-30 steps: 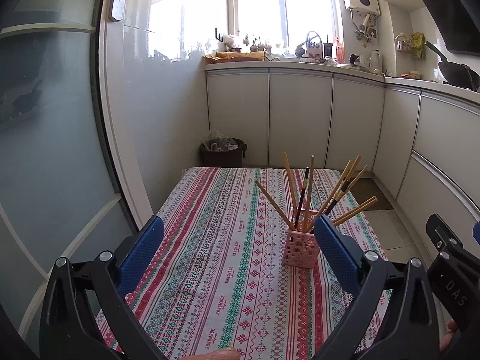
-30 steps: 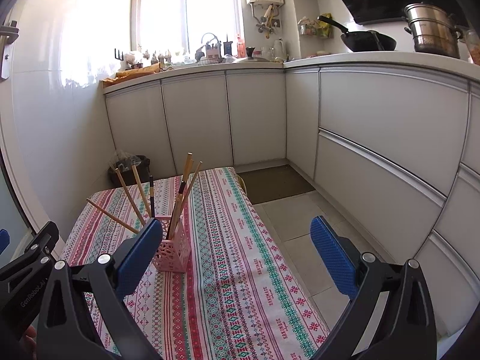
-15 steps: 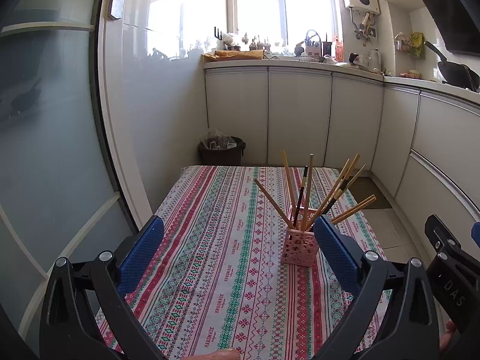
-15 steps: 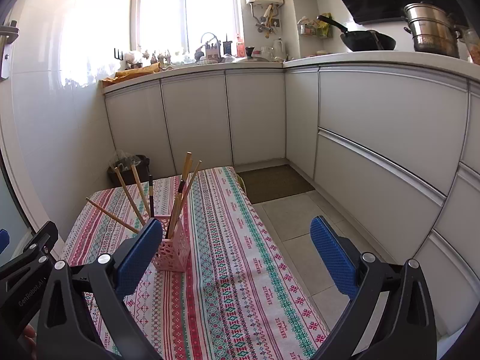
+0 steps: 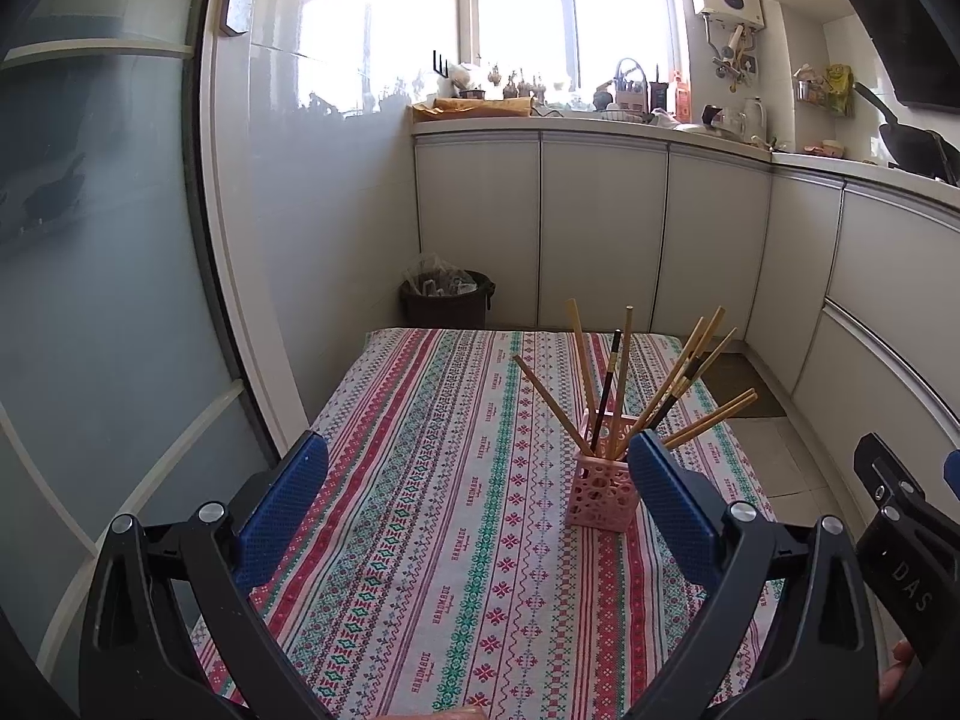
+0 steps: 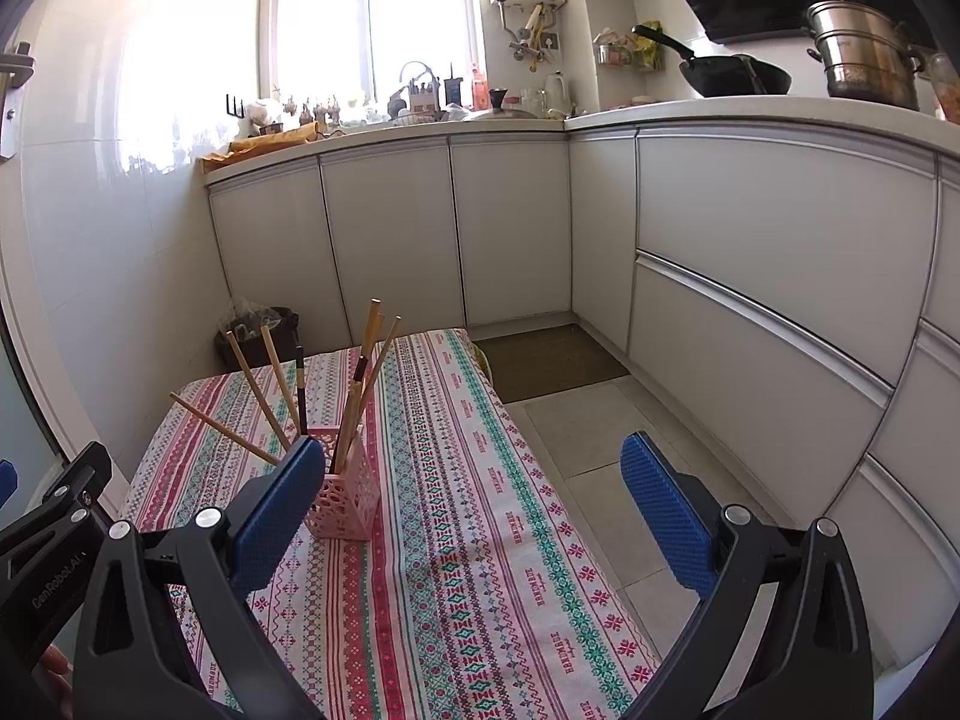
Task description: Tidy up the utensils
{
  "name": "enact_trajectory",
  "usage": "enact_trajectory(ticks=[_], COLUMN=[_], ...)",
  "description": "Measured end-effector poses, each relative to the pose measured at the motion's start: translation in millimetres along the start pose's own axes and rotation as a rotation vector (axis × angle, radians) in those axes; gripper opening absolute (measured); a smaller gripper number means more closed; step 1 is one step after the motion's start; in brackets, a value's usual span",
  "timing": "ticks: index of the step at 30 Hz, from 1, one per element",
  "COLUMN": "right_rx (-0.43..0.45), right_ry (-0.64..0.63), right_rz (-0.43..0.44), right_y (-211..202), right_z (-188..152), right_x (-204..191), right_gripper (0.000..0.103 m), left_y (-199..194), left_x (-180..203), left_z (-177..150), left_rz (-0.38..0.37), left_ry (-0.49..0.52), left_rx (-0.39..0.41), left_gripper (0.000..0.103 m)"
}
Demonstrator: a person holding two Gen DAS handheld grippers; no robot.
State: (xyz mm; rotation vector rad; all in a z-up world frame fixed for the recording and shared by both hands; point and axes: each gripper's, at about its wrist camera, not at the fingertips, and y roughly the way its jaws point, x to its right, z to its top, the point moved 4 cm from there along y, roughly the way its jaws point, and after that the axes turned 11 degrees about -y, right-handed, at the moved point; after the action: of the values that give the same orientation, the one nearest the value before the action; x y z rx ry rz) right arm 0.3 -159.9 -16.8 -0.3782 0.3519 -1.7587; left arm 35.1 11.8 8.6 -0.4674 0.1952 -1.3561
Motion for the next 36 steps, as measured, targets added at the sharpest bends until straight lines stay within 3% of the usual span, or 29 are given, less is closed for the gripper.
enact_trajectory(ticks=[28, 36], right_rx=[-0.005, -0.001], right_ry=[-0.004, -0.001], right_rz=[0.007, 0.002], right_y=[0.0, -0.4], right_z=[-2.2, -1.5], right_x=[0.4, 2.1], right_gripper=[0.096, 0.096], left_y=[2.2, -10.1], left_x=[6.3, 11.5], left_z=[-4.7, -0.5], left_rz=[0.01, -0.046], left_ry=[0.048, 0.051], left_rx=[-0.001, 0.049], left_gripper=[0.096, 0.092])
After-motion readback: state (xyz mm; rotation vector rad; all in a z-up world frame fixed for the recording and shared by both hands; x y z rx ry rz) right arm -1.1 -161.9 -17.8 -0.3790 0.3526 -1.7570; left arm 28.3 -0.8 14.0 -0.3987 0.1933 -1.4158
